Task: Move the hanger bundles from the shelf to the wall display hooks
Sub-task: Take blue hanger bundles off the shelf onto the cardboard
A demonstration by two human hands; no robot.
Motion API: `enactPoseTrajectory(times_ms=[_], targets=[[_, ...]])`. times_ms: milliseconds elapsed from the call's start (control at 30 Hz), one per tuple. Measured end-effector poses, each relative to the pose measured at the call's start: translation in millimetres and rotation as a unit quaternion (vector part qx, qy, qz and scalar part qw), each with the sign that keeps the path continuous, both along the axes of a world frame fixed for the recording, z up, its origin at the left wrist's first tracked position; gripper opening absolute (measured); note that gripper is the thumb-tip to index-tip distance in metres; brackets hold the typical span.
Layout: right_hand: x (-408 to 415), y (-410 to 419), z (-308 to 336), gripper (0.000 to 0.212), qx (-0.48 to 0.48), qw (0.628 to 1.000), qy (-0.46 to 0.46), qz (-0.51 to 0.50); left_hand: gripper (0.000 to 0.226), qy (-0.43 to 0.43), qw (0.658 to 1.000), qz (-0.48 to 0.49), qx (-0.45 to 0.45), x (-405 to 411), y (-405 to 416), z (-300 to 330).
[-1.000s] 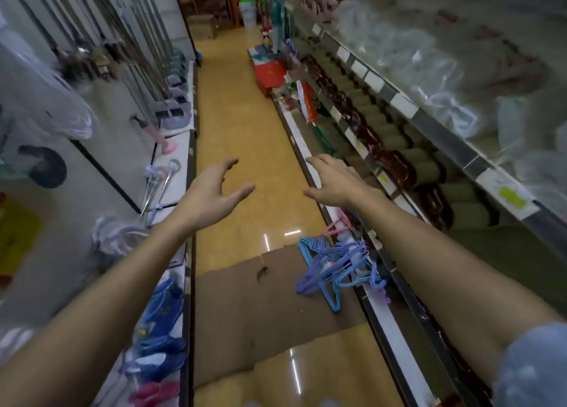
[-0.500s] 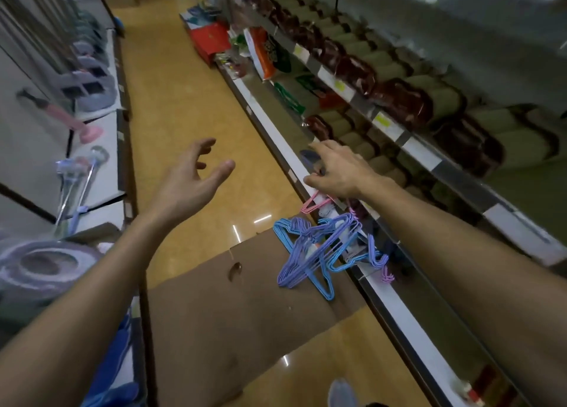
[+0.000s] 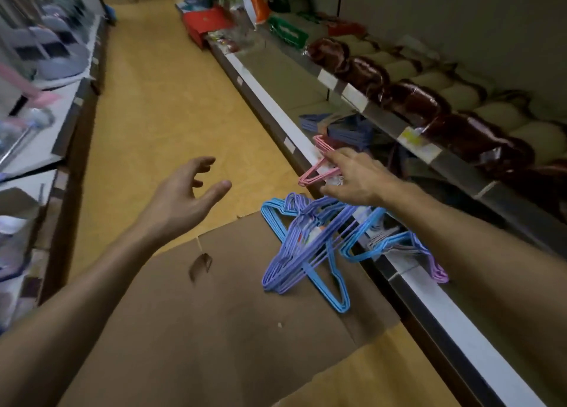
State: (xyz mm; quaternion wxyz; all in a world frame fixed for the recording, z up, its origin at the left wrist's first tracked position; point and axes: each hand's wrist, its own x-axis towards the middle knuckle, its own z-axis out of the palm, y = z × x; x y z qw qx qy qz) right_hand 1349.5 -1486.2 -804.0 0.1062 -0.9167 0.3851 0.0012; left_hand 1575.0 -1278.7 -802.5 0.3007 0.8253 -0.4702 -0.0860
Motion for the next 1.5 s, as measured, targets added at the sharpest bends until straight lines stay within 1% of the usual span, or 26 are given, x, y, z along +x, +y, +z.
enactPoseTrajectory(times_ms=[133,300,467,667,767,833,900,933,1000,1033,1167,1233,1333,1500], targets=[[2.6,-4.4,-69.7,0.075,-0.011,1.0,0.016,0.006,0.067,-0.003,1.0,-0.016,-0.003,-7.3,-11.5,-64.9],[12.5,-13.1,-123.5,0.073,-0.012,1.0,0.003,0.014,0.064,0.017,0.999,-0.034,-0.033,-7.6,-27.6,-119.7],[18.3,-31.8,-147.9,0.073,-0.025,1.0,0.001,0.006,0.062,0.054,0.997,-0.027,-0.042,-3.6,-41.5,-157.0],[32.6,-71.1,-151.3,0.066,-0.109,0.994,0.016,-0.006,0.061,0.076,0.996,-0.018,-0.05,-0.3,-67.6,-179.7],[40.1,-94.4,-152.4,0.06,-0.157,0.984,0.078,0.008,0.057,0.091,0.993,-0.023,-0.065,-2.6,-78.2,-188.4],[45.0,-108.0,-152.2,0.059,-0.167,0.979,0.118,0.001,0.057,0.099,0.993,-0.028,-0.064,-1.8,-80.7,-194.1],[49.7,-117.2,-147.8,0.06,-0.143,0.976,0.164,-0.006,0.064,0.106,0.992,-0.028,-0.06,0.1,-81.0,-200.3],[52.4,-120.9,-145.1,0.062,-0.113,0.975,0.192,-0.008,0.066,0.108,0.992,-0.026,-0.057,1.0,-80.9,-203.6],[59.1,-126.0,-143.2,0.067,-0.055,0.966,0.253,-0.006,0.065,0.11,0.992,-0.022,-0.054,1.9,-80.7,-211.4],[62.3,-127.7,-144.5,0.067,-0.045,0.96,0.277,0.002,0.061,0.114,0.992,-0.02,-0.054,1.7,-81.1,-215.3],[70.2,-126.8,-157.9,0.057,-0.092,0.929,0.356,0.029,0.055,0.145,0.988,-0.018,-0.058,-1.5,-85.2,-228.0],[72.1,-123.8,-164.3,0.058,-0.122,0.911,0.391,0.038,0.051,0.161,0.985,-0.02,-0.066,-6.4,-90.6,-233.8],[75.6,-121.1,-173.3,0.055,-0.157,0.893,0.417,0.056,0.05,0.181,0.98,-0.033,-0.07,-17.2,-100.8,-242.0],[66.7,-118.0,-174.1,0.046,-0.222,0.885,0.397,0.101,0.05,0.207,0.974,-0.053,-0.071,-35.2,-115.5,-253.1]])
